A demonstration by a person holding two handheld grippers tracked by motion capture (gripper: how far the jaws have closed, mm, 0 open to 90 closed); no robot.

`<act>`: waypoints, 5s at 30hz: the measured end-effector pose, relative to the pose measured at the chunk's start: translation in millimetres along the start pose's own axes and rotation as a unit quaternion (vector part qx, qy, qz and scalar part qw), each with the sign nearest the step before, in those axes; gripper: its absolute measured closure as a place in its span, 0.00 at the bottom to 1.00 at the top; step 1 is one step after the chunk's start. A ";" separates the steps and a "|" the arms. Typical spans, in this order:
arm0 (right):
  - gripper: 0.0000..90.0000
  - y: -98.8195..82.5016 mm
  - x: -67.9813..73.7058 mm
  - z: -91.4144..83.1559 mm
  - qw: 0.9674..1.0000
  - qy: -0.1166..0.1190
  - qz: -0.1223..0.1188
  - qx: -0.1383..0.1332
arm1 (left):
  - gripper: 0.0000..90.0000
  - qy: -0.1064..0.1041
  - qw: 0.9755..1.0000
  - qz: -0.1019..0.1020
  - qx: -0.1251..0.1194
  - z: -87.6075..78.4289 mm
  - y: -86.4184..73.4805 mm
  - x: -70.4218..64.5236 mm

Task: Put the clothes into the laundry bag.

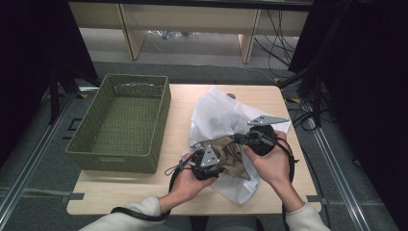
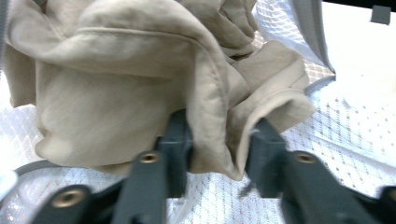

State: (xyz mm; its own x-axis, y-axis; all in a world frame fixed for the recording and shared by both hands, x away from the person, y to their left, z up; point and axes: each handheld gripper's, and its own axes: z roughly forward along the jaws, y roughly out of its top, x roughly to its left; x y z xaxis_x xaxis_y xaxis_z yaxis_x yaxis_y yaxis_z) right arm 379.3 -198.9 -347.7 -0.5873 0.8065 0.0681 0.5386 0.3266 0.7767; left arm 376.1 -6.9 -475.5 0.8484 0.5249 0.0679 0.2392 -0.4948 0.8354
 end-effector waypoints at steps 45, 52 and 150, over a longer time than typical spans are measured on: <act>1.00 7.3 -3.6 -18.0 0.997 -0.014 0.010 -0.073 | 0.64 0.032 0.989 -0.010 -0.143 62.0 50.6 13.9; 1.00 6.0 -4.8 -18.6 0.998 -0.019 0.023 -0.062 | 0.52 0.022 0.991 -0.006 -0.129 48.3 45.1 8.4; 1.00 -27.4 -7.5 2.5 0.999 -0.011 0.041 0.020 | 0.63 -0.044 0.994 -0.049 -0.092 5.0 0.5 -20.4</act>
State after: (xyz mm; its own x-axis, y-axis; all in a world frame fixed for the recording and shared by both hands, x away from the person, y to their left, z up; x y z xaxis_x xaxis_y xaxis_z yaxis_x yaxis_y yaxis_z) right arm 370.5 -212.7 -371.0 -0.5273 0.8415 0.1175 0.6082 0.2772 0.7438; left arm 361.2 -21.4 -479.2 0.8650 0.4983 -0.0594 0.2391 -0.3051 0.9218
